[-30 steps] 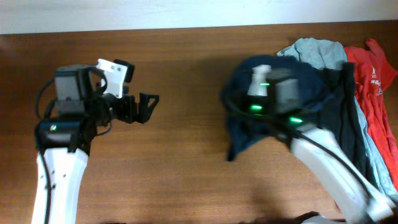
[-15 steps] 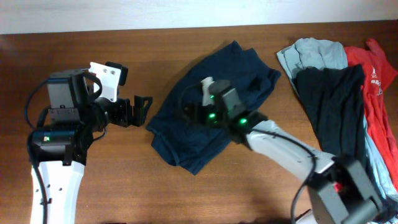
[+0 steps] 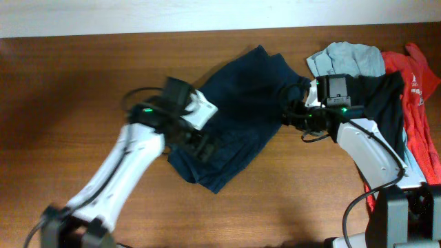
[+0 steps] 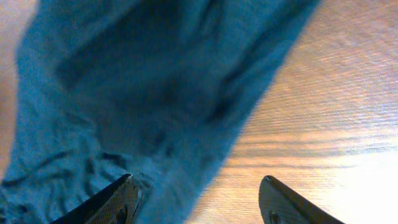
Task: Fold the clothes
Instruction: 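Reach the left gripper to the shorts' lower edge and grasp it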
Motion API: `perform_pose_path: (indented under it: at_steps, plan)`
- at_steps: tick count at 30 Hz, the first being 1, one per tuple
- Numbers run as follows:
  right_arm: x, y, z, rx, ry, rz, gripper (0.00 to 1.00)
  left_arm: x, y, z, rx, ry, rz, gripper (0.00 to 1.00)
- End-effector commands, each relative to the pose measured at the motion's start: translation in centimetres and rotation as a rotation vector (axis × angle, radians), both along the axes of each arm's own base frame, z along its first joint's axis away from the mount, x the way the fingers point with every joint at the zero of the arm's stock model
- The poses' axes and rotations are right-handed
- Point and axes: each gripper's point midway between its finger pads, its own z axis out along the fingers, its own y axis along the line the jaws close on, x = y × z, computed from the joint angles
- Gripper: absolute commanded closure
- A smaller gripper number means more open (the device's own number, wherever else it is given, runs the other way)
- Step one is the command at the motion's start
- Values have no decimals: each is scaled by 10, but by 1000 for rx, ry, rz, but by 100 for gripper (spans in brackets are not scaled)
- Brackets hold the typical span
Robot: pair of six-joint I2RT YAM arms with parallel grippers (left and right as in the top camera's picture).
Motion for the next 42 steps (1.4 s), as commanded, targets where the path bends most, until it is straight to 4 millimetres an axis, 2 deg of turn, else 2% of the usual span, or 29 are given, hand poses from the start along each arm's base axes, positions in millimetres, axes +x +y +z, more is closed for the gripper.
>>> perform_pose_path:
  at_steps: [1, 3, 6, 10, 20, 26, 27, 29, 30, 32, 36, 37, 38, 41, 42]
  plan:
    - [0, -12, 6, -39, -29, 28, 31, -9, -8, -37, 196, 18, -100, 9]
    - [-1, -14, 6, -40, -25, 24, 29, -18, -10, -54, 294, 31, -143, 11]
    - [-1, -14, 6, -40, -24, 24, 27, -26, -9, -70, 400, 44, -183, 24]
    - [-1, -14, 6, -41, -23, 24, 25, -32, -1, -84, 483, 84, -143, 34]
    - [-2, -14, 5, -40, -17, 24, 25, -46, 9, -91, 518, 140, -131, 36]
    - [-2, -14, 5, -40, -17, 24, 24, -55, 16, -99, 537, 170, -129, 55]
    - [-2, -14, 5, -40, -16, 24, 24, -56, 16, -99, 537, 174, -125, 54]
    - [-2, -14, 5, -40, -16, 24, 24, -61, 14, -99, 527, 193, -133, 35]
    - [-2, -14, 5, -40, -15, 24, 24, -64, 13, -99, 526, 200, -139, 31]
    - [-3, -14, 5, -40, -13, 25, 24, -67, 11, -99, 533, 204, -153, 27]
    - [-3, -14, 4, -40, -12, 25, 24, -71, 4, -99, 547, 177, -187, 27]
    - [-3, -14, 4, -40, -12, 25, 24, -69, 3, -99, 549, 169, -186, 33]
    - [-3, -14, 4, -40, -12, 24, 24, -67, 2, -99, 543, 161, -184, 49]
    - [-4, -14, 4, -40, -8, 24, 24, -62, 5, -99, 564, 136, -168, 81]
    - [-5, -14, 4, -40, -5, 24, 23, -59, 9, -98, 591, 119, -164, 96]
